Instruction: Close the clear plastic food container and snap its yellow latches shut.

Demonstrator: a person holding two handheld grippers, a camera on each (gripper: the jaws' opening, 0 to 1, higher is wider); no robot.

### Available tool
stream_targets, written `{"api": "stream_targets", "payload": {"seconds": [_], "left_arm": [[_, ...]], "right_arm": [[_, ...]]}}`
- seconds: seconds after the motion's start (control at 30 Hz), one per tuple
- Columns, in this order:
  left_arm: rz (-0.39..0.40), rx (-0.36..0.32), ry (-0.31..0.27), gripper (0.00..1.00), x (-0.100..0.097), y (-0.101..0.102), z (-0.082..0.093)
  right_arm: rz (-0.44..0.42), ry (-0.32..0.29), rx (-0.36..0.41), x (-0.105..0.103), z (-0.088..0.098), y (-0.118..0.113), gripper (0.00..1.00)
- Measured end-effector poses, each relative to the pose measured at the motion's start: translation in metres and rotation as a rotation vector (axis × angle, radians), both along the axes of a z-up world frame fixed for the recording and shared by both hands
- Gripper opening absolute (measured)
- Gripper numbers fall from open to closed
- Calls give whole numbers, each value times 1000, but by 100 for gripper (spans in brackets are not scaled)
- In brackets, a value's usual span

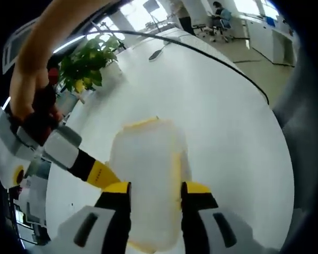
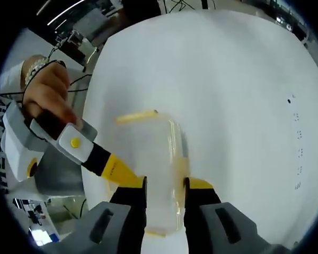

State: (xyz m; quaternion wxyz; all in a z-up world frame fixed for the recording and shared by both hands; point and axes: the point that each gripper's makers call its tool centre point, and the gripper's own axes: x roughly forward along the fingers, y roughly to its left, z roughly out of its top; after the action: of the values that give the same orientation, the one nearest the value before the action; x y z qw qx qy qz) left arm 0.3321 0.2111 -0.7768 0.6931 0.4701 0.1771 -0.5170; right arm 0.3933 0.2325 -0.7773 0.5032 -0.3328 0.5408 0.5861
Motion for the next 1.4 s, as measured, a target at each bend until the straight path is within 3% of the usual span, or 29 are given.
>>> {"api": "stream_targets", "payload": {"seconds": [0.17, 0.2, 0.23, 0.33, 0.8, 1.03, 1.2, 1.4], "left_arm": [[-11, 19, -32, 31, -1, -3, -3], [-9, 22, -19, 31, 0, -2, -3], [-21, 16, 4, 32, -4, -3, -4], [-26, 15, -23, 32, -2, -1, -2], [-24, 18, -31, 32, 0, 2, 0], [-22, 12, -34, 32, 0, 4, 0], [-31, 35, -36, 33, 0, 5, 0], [-38, 46, -41, 33, 0, 5, 0]], "right_arm": [[4, 15, 0, -3, -1, -1, 21], [14, 49, -20, -11, -1, -5, 20], [4, 30, 2, -6, -3, -1, 20], [-5, 55, 33, -11, -1, -5, 21], [-1, 26, 24, -11, 2, 0, 23], [-34, -1, 81, -9, 4, 1, 23], [3, -78, 81, -9, 6, 5, 23], [-20, -126, 99, -1, 6, 3, 24]]}}
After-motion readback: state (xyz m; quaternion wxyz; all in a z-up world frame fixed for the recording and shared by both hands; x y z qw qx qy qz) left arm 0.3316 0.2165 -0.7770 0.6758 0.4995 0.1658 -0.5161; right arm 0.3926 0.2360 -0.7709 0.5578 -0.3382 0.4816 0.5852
